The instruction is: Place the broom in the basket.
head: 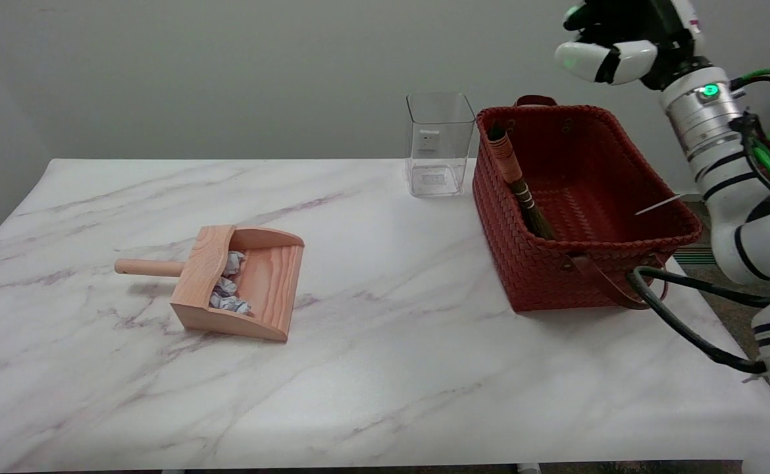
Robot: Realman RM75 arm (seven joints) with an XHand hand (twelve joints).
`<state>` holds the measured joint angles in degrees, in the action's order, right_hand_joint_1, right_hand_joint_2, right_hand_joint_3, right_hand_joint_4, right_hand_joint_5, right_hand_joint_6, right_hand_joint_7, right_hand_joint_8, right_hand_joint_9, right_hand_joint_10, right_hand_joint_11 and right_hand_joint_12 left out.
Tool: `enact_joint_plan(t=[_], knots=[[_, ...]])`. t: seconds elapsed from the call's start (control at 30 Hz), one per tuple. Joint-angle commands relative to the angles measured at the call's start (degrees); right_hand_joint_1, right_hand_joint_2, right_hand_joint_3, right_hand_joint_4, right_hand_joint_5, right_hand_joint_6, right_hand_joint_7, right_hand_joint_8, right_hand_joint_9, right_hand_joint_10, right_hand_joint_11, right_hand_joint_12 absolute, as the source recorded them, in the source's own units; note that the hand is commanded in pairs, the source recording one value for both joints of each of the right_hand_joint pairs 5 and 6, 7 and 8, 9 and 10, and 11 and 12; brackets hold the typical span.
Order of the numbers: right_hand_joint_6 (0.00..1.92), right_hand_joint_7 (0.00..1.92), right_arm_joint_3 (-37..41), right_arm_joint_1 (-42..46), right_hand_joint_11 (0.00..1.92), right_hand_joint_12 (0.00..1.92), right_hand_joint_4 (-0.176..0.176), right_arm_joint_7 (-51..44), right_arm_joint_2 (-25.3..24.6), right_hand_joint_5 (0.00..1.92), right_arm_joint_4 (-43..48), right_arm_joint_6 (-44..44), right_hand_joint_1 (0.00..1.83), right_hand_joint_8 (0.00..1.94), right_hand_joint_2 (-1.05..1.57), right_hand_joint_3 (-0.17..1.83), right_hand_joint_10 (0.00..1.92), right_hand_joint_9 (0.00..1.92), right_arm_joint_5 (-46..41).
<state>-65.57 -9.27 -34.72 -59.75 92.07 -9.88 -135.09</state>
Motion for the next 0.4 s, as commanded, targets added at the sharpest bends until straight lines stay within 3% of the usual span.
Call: enact_joint_plan(t=[0.03, 0.2, 0.4], knots=[[0.88, 1.11, 8.9, 12.1, 1.21, 1.21, 0.000, -0.1, -1.9, 0.88, 14.4, 4.1, 1.18, 1.11, 0.04, 0.87, 1.00, 1.00, 0.2], [0.82, 1.17, 7.9, 14.1, 1.30, 1.30, 0.000, -0.1, -2.6, 0.82, 14.4, 2.9, 1.16, 1.17, 0.12, 0.83, 1.11, 1.11, 0.1], [0.73, 1.13, 10.4, 15.4, 1.27, 1.27, 0.000, -3.2, -3.0, 0.73, 14.3, 2.7, 1.17, 1.13, 0.12, 0.86, 0.99, 0.99, -0.3]])
